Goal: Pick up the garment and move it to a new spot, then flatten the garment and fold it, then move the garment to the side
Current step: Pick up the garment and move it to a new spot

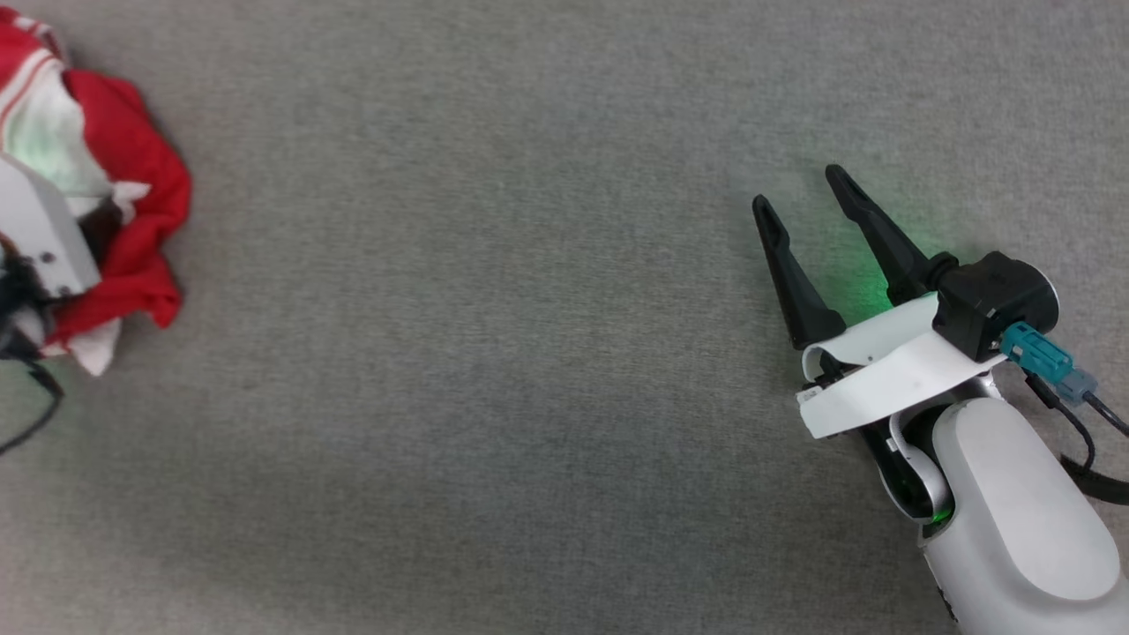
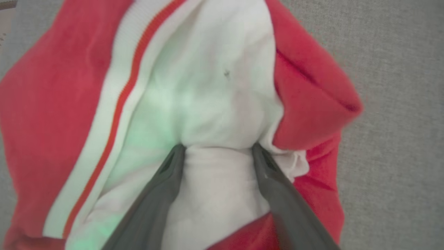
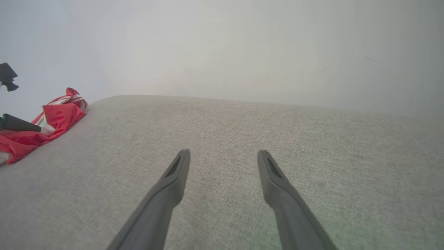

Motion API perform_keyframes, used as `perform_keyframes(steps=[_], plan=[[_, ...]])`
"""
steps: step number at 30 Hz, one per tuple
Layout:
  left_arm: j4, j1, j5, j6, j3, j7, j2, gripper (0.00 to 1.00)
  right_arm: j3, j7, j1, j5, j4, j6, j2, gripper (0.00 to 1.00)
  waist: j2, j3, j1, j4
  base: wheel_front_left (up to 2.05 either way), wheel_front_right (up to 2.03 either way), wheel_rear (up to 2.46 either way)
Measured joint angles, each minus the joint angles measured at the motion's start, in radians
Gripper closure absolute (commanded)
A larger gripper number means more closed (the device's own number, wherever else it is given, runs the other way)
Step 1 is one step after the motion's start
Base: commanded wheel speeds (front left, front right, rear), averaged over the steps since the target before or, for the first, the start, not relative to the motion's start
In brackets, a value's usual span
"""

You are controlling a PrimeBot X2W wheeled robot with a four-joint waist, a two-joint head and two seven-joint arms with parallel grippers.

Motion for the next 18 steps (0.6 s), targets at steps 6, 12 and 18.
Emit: perform_keyframes(steps=[6, 12, 18], plan=[[0.015, -0.014, -0.088, 0.004, -0.017, 0.040, 0.010, 0.55, -0.002, 0.026, 0.005, -0.013, -0.049, 0.000, -0.009, 0.00, 0.0001, 0.037, 0.0000, -0.027, 0.00, 0.00, 0.00], [-0.013, 0.005, -0.144, 0.008, -0.058, -0.007, 0.007, 1.00, -0.008, 0.041, 0.020, -0.006, -0.082, 0.000, -0.010, 0.00, 0.0000, 0.021, 0.0000, -0.026, 0.00, 0.00, 0.00], [-0.014, 0.025, -0.111, 0.005, -0.136, -0.172, 0.012, 1.00, -0.009, 0.037, 0.053, 0.015, -0.059, 0.000, -0.007, 0.00, 0.0000, -0.042, 0.0000, -0.008, 0.00, 0.00, 0.00]])
